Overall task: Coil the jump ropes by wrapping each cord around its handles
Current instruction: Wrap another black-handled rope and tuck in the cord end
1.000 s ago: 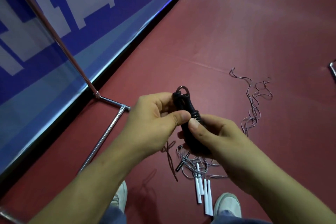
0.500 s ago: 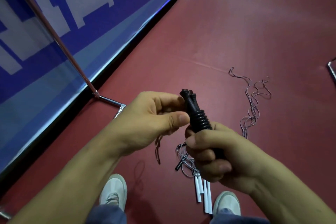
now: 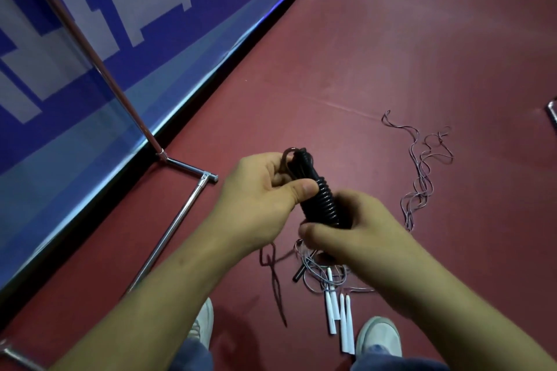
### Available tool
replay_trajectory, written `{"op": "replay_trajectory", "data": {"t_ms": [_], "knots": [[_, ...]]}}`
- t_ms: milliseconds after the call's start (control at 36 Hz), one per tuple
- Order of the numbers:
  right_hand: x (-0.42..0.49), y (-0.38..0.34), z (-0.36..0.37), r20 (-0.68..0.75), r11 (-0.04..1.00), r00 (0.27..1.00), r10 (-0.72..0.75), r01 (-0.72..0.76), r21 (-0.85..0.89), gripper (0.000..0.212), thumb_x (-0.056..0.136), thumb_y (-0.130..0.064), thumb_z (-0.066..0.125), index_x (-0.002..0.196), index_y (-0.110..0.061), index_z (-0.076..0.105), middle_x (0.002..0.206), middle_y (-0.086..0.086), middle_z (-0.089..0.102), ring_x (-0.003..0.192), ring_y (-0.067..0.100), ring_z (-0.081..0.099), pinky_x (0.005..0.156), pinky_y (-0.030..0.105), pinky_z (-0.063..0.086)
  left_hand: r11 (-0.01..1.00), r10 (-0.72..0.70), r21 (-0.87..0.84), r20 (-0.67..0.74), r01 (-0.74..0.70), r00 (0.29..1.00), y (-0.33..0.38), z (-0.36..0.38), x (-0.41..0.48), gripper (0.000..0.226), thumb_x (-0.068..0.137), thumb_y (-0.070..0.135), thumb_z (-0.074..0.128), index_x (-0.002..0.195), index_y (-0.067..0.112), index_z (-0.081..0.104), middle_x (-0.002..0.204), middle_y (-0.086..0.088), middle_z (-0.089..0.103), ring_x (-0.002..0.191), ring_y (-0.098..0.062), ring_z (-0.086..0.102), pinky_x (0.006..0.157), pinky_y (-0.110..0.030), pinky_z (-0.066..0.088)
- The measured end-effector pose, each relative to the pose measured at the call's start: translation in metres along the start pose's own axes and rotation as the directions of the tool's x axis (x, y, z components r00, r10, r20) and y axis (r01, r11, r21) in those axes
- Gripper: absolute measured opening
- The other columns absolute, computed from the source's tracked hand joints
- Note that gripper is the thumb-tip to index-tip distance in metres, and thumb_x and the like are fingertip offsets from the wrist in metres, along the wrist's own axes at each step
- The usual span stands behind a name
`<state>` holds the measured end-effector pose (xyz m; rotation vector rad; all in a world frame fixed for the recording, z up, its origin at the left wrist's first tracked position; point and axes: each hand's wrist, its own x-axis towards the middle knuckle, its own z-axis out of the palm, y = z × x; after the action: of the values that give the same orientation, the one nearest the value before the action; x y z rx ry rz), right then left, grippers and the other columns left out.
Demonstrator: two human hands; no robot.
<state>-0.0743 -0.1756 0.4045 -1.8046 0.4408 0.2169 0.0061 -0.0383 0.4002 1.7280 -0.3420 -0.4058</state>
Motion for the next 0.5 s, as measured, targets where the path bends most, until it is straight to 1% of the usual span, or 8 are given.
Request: {"op": "replay_trajectory", "data": {"t_ms": [28, 83, 139, 222, 306, 361, 444, 500], "knots": [[-0.001, 0.002, 0.005, -0.062, 0.993, 0.998, -0.034, 0.027, -0.118, 0.034, 0.067, -0.030, 0.075, 0.095, -0.015, 0.062, 0.075, 0.009, 0.066, 0.061, 0.015, 0.058, 0.058, 0.047, 0.055, 1.000, 0.007, 0.024, -0.005, -0.007, 1.000, 0.000, 0.003, -0.001, 0.007, 0.088, 0.007, 0.074, 0.090, 0.013, 0.072, 0.059, 0.010, 0.066, 0.053, 0.000, 0.053, 0.058, -0.026, 0.042], [-0.001, 0.004, 0.012, -0.161, 0.959, 0.980, -0.118, 0.070, -0.275, 0.029, 0.066, -0.030, 0.076, 0.084, -0.016, 0.058, 0.063, 0.000, 0.060, 0.053, 0.013, 0.052, 0.050, 0.039, 0.048, 0.999, 0.028, 0.025, 0.028, -0.029, 0.999, 0.002, 0.006, -0.003, 0.007, 0.088, 0.008, 0.075, 0.093, 0.012, 0.073, 0.069, 0.001, 0.071, 0.057, -0.004, 0.055, 0.057, -0.028, 0.045], [-0.002, 0.002, 0.011, -0.165, 0.973, 0.978, -0.126, 0.089, -0.213, 0.027, 0.073, -0.020, 0.080, 0.072, -0.011, 0.054, 0.053, -0.003, 0.051, 0.043, 0.014, 0.046, 0.041, 0.029, 0.041, 0.997, 0.041, -0.065, 0.084, -0.036, 0.996, 0.004, 0.005, -0.004, 0.009, 0.089, 0.005, 0.073, 0.098, 0.007, 0.072, 0.064, 0.004, 0.065, 0.050, -0.003, 0.047, 0.050, -0.019, 0.039], [-0.005, -0.009, 0.002, 0.030, 0.992, 1.000, -0.003, -0.001, 0.123, 0.028, 0.081, -0.011, 0.077, 0.064, -0.016, 0.056, 0.051, 0.004, 0.044, 0.040, 0.019, 0.040, 0.040, 0.028, 0.037, 0.984, 0.057, -0.177, 0.144, -0.031, 0.988, 0.004, -0.003, -0.004, 0.016, 0.090, 0.001, 0.070, 0.106, 0.002, 0.071, 0.057, 0.011, 0.060, 0.049, -0.004, 0.046, 0.049, -0.016, 0.040], [-0.009, -0.013, -0.006, 0.237, 0.945, 0.969, 0.062, -0.134, 0.298, 0.033, 0.087, -0.010, 0.069, 0.057, -0.024, 0.061, 0.054, 0.004, 0.037, 0.039, 0.015, 0.027, 0.041, 0.021, 0.028, 0.983, 0.071, -0.183, 0.212, -0.032, 0.975, 0.007, -0.008, -0.004, 0.020, 0.091, 0.001, 0.068, 0.110, 0.006, 0.071, 0.064, 0.007, 0.063, 0.056, -0.014, 0.044, 0.052, -0.021, 0.039], [-0.010, -0.015, -0.011, 0.356, 0.903, 0.930, 0.086, -0.224, 0.367, 0.034, 0.084, -0.010, 0.068, 0.055, -0.024, 0.059, 0.052, 0.002, 0.034, 0.036, 0.011, 0.023, 0.040, 0.015, 0.024, 0.977, 0.074, -0.214, 0.247, -0.020, 0.966, 0.007, -0.010, -0.003, 0.020, 0.088, 0.004, 0.069, 0.108, 0.007, 0.072, 0.069, -0.001, 0.064, 0.057, -0.016, 0.043, 0.053, -0.023, 0.038], [-0.010, -0.015, -0.018, 0.522, 0.789, 0.850, 0.065, -0.364, 0.495, 0.021, 0.069, -0.014, 0.068, 0.059, -0.023, 0.053, 0.051, -0.002, 0.033, 0.032, 0.005, 0.025, 0.035, 0.010, 0.024, 0.955, 0.084, -0.298, 0.271, 0.000, 0.959, 0.005, -0.013, 0.000, 0.023, 0.081, 0.011, 0.070, 0.104, 0.007, 0.072, 0.068, -0.006, 0.063, 0.054, -0.014, 0.046, 0.053, -0.020, 0.041], [-0.009, -0.011, -0.021, 0.632, 0.725, 0.775, 0.006, -0.438, 0.531, 0.012, 0.070, -0.016, 0.067, 0.063, -0.023, 0.059, 0.050, -0.004, 0.035, 0.031, 0.002, 0.029, 0.032, 0.009, 0.025, 0.948, 0.102, -0.318, 0.306, 0.000, 0.947, 0.004, -0.012, 0.001, 0.026, 0.082, 0.015, 0.072, 0.107, 0.006, 0.072, 0.077, -0.020, 0.068, 0.059, -0.016, 0.049, 0.055, -0.019, 0.043]]}}
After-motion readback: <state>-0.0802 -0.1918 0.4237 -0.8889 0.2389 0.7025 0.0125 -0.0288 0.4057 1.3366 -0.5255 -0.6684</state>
